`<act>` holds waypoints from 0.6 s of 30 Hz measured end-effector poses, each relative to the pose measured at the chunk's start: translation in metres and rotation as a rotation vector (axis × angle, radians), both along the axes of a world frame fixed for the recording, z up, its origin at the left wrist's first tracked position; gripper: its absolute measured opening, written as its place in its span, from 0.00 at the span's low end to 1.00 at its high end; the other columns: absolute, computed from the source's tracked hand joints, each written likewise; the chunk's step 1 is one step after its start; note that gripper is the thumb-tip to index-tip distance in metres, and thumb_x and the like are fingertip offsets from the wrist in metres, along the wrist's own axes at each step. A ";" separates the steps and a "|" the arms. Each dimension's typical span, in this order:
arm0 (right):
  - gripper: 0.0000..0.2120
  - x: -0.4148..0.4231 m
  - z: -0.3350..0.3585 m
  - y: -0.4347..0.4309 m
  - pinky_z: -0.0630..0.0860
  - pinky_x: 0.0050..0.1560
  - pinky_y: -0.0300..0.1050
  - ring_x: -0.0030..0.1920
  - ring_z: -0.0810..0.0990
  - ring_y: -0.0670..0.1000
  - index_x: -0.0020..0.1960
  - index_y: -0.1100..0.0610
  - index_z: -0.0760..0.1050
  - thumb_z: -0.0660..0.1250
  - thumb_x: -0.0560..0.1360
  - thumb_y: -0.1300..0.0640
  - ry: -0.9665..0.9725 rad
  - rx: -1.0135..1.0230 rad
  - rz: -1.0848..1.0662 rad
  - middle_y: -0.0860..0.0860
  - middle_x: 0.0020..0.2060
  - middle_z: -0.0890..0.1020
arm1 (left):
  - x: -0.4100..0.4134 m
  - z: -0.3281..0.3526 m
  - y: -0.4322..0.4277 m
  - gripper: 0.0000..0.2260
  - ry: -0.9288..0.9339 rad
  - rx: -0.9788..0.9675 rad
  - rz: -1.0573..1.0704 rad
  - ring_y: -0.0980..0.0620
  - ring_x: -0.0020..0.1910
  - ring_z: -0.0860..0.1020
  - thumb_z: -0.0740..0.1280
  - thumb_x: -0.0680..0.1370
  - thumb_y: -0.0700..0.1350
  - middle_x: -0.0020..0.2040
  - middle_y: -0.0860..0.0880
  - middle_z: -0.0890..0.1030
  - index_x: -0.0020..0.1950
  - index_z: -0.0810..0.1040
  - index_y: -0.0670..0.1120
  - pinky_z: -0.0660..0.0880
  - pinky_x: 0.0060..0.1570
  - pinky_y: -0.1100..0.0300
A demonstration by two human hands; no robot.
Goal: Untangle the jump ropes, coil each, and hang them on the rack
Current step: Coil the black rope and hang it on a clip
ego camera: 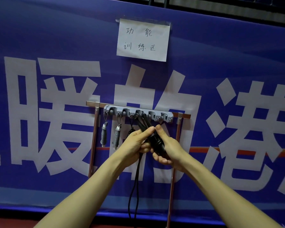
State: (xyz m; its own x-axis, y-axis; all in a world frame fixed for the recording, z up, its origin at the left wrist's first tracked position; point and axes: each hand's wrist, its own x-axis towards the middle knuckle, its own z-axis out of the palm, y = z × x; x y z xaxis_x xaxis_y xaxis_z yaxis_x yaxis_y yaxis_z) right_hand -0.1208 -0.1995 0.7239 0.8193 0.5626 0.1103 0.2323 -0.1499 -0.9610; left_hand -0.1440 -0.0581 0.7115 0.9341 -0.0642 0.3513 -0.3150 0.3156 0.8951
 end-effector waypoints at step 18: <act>0.29 -0.002 0.008 -0.007 0.56 0.18 0.32 0.21 0.63 0.44 0.57 0.66 0.74 0.64 0.74 0.39 0.093 0.163 0.011 0.54 0.30 0.77 | 0.000 0.015 0.010 0.12 -0.058 0.264 -0.049 0.59 0.24 0.62 0.65 0.76 0.51 0.26 0.54 0.68 0.43 0.74 0.42 0.63 0.25 0.68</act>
State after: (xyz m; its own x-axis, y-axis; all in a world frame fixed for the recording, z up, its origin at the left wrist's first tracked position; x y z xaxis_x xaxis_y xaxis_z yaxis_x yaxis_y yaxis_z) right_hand -0.1230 -0.2066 0.7317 0.8240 0.5526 0.1254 0.1424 0.0122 -0.9897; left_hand -0.1436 -0.0479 0.7260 0.9063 -0.2052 0.3694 -0.3583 0.0902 0.9292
